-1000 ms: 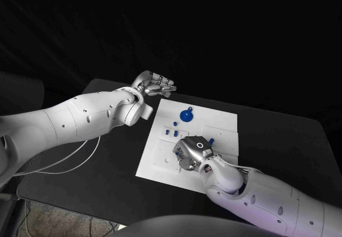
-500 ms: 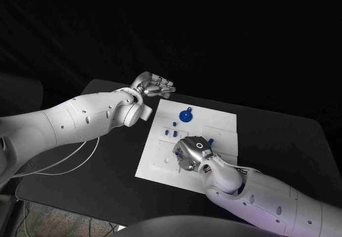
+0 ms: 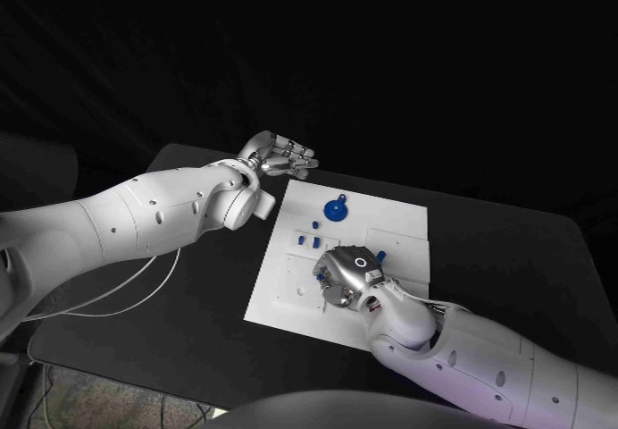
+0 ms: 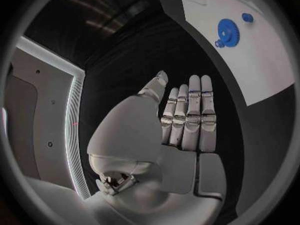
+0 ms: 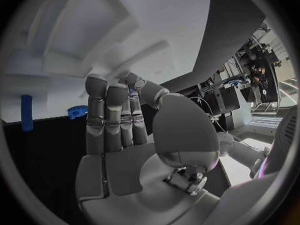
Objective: Assemble the parts on the task board
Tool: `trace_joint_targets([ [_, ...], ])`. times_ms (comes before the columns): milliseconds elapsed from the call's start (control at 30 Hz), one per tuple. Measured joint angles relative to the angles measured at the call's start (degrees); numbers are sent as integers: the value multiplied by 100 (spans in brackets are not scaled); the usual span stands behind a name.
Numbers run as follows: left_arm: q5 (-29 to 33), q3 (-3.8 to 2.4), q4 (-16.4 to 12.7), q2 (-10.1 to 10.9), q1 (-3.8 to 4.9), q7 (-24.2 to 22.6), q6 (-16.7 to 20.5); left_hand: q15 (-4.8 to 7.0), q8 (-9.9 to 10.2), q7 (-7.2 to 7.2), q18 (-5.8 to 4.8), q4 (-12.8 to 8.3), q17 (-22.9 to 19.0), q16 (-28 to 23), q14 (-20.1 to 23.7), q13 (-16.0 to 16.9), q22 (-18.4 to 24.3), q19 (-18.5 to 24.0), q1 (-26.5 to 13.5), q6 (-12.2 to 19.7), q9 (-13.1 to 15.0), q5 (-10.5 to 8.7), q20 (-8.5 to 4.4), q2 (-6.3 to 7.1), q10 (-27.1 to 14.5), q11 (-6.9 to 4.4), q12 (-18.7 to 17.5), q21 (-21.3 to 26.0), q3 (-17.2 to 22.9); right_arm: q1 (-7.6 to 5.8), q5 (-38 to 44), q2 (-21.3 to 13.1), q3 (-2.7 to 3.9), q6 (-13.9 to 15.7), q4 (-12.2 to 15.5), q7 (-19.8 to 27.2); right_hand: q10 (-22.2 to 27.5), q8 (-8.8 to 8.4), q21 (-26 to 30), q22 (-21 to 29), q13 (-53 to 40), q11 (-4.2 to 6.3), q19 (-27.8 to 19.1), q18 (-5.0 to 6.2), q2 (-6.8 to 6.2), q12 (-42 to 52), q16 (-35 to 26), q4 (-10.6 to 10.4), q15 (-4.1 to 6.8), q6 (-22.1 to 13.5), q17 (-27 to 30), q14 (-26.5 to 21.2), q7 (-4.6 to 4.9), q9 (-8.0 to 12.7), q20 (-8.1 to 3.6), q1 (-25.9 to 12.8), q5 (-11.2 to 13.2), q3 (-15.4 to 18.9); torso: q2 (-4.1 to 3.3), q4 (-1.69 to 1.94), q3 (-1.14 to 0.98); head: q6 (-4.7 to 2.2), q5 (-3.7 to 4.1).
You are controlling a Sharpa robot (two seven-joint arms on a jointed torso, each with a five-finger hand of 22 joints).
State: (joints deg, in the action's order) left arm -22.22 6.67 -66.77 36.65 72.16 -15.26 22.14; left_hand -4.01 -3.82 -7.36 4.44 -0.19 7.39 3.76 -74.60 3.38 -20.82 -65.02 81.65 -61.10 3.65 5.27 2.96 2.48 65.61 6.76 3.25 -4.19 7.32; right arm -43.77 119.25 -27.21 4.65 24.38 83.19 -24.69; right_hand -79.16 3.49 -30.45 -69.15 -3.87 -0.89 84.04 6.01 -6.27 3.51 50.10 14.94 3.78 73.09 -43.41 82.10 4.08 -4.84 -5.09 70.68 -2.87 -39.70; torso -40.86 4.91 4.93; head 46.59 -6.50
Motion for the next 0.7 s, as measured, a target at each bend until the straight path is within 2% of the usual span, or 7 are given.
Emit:
trace_joint_targets([
  [167, 0, 1, 0, -8, 0, 11, -25, -20, 0, 0, 0, 0, 0, 0, 20, 0, 5, 0, 0, 0, 0, 0, 0, 0, -20, -20, 0, 0, 0, -2, -47, 13, 0, -2, -22, 0, 0, 0, 1, 0, 0, 0, 0, 0, 0, 0, 0, 0, 0, -1, 0, 0, 1, 5, 0, 0, 0, 0, 0, 0, 1, 5, 5],
  [333, 0, 1, 1, -10, 0, 22, -48, -20, 0, 0, 0, 0, -1, 0, 20, 0, 5, 0, 0, 0, 0, 0, 0, 0, -20, -20, 0, 0, 0, -5, -99, 14, 3, -7, -24, 11, 108, 0, 51, 15, 4, -47, 0, 0, 0, 0, 0, -25, 0, -130, 12, 0, 78, 28, 0, 0, 0, 25, 1, 0, 1, 12, 5],
  [667, 0, 1, 2, -8, 0, 45, -84, -20, 0, 0, 0, 0, -4, 0, 20, 0, 14, 0, 0, 0, 0, 0, 0, 0, -20, -20, 0, 0, 0, -11, -192, 9, 9, -1, -29, 25, 164, 35, 117, 28, 6, -62, 0, 9, -90, 0, 0, -88, 0, -353, 22, 0, 105, 81, 0, 89, 0, 167, 1, 0, 1, -3, 1],
  [700, 0, 1, 2, -8, 0, 46, -88, -20, 0, 0, 0, 0, -4, 0, 20, 0, 14, 0, 0, 0, 0, 0, 0, 0, -20, -20, 0, 0, 0, -11, -197, 9, 9, 0, -30, 25, 193, 45, 117, 33, 6, -87, 0, 8, -99, 0, 0, -88, 0, -374, 22, 0, 123, 87, 0, 80, 0, 167, 1, 0, 1, -4, 1],
])
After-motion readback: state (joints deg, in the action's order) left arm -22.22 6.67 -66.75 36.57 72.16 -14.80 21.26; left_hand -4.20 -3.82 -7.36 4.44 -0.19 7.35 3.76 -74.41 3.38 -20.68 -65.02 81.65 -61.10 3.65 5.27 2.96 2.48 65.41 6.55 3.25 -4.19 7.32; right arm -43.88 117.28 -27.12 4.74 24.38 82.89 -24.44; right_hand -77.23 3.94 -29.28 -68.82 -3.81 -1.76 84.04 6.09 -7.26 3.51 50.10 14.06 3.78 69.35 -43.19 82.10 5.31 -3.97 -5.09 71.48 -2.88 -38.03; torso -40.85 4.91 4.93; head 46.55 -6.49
